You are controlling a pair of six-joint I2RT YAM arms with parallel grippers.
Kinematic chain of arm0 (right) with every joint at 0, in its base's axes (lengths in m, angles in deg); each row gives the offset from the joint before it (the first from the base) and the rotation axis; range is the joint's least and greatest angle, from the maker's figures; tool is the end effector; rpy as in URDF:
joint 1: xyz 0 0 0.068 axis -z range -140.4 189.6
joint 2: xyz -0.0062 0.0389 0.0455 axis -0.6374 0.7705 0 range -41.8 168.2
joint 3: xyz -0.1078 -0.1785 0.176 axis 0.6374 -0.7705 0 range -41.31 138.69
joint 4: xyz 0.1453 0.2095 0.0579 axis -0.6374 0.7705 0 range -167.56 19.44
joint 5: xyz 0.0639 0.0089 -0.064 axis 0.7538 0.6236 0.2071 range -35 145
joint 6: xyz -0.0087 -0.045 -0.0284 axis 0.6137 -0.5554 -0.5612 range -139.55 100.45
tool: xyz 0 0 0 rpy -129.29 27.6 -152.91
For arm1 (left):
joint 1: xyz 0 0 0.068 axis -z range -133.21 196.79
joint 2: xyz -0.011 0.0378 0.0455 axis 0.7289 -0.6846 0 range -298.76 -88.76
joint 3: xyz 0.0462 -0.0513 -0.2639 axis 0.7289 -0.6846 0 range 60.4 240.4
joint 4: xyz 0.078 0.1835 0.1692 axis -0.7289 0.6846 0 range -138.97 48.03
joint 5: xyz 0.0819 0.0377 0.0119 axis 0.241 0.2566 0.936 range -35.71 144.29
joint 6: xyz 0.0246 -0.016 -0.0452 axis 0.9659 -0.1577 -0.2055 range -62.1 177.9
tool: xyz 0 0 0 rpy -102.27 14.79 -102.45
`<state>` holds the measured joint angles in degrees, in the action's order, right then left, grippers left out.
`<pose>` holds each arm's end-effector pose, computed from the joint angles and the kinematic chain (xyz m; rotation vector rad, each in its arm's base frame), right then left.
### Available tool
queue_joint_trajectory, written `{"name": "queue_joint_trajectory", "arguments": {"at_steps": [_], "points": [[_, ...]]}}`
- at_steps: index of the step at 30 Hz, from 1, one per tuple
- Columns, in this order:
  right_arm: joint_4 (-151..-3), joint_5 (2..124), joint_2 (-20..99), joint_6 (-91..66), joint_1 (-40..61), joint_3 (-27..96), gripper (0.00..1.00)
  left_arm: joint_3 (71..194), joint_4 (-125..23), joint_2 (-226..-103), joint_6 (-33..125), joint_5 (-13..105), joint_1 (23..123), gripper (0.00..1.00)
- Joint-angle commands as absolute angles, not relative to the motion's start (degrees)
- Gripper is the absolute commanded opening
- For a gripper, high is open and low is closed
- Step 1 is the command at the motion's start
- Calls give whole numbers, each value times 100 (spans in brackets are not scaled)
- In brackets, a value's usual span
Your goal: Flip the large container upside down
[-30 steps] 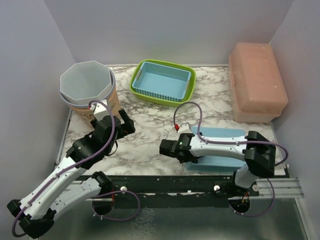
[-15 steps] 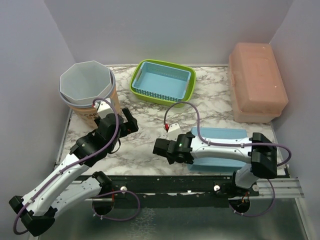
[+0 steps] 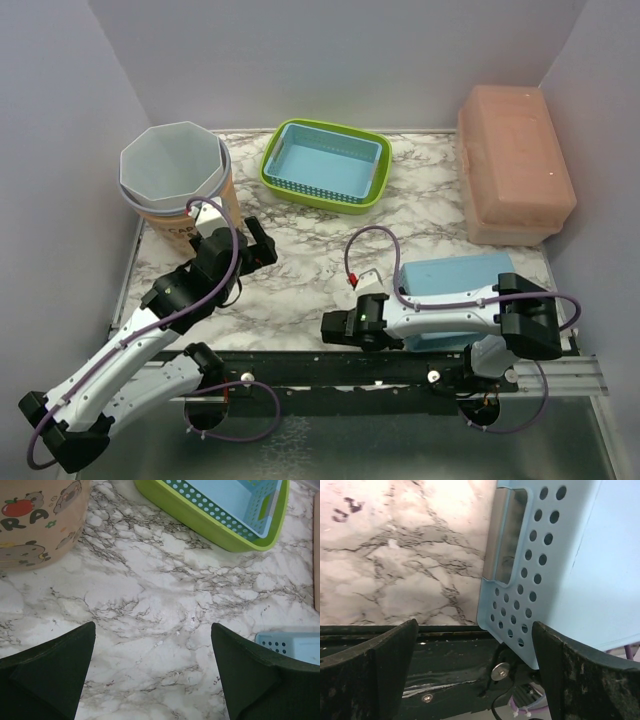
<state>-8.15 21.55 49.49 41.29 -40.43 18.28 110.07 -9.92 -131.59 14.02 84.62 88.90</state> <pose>0.0618 0.2388 0.1980 -0.5103 2.5612 -0.5018 0.1243 -0.0881 0.3260 -0.3377 2.0411 -0.3644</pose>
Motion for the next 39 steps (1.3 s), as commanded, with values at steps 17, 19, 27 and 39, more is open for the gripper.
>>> {"name": "queue_joint_trajectory", "arguments": {"at_steps": [17,19,27,39], "points": [[-2613,2103,4983,3441,-2863,2009,100,10984,-1258,-13362,1290,8160,8876,99],[-2817,2213,5211,3339,-2678,1987,100,11018,-1266,-13345,1270,8226,8881,99],[-3764,2788,5396,2538,-1670,1977,100,11027,-1380,-13350,1186,8216,8876,99],[-4243,3157,5276,2272,-422,1510,100,10922,-1467,-13384,1155,8126,8873,99]]}}
